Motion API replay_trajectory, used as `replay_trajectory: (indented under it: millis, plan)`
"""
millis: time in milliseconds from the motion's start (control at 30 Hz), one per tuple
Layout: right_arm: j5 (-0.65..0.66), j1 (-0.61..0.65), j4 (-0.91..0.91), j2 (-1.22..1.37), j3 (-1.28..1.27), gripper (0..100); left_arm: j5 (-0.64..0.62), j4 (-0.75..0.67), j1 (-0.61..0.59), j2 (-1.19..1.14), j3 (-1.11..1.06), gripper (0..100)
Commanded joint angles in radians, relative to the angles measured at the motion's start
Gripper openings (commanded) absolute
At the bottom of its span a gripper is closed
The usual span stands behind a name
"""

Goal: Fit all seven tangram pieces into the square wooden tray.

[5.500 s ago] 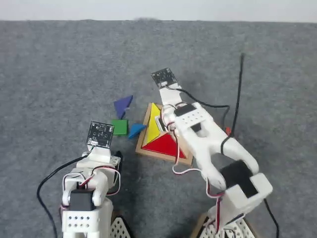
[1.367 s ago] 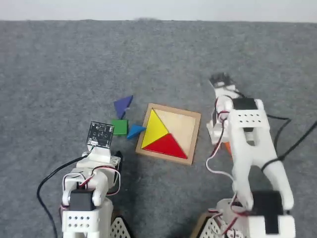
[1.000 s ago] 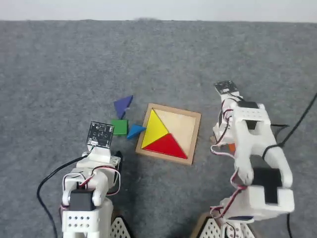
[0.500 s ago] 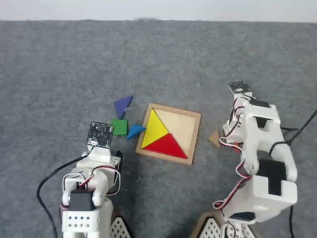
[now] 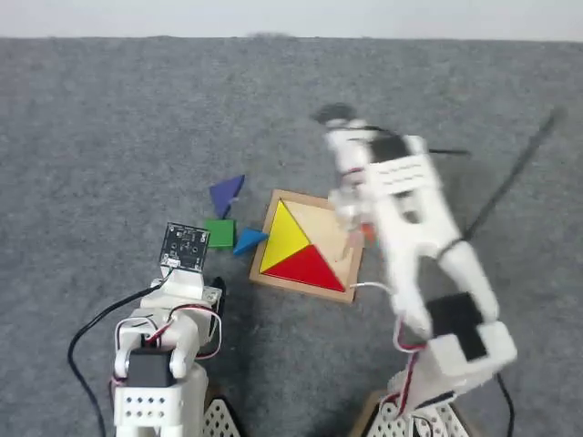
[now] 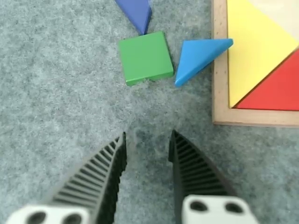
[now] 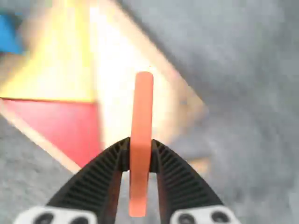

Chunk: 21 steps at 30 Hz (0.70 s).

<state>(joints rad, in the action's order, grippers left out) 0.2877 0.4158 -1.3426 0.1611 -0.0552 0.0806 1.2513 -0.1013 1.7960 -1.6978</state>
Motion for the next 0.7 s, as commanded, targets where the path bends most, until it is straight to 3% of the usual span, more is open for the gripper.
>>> replay_trajectory:
  millis: [0, 267, 500, 667]
  plan:
    - [-0.009, 0.088, 0.013, 0.124, 0.167, 0.8, 0.003, 0.005, -0.002, 0.017, 0.016, 15]
    - [-0.064, 0.157, -0.082, 0.437, 0.491, 1.6, 0.003, 0.005, -0.002, 0.017, 0.016, 15]
    - [-0.057, 0.139, -0.151, 0.533, 0.629, 24.6, 0.003, 0.005, -0.002, 0.017, 0.016, 15]
    - [-0.011, 0.119, -0.216, 0.535, 0.684, 27.0, 0.003, 0.005, -0.002, 0.017, 0.016, 15]
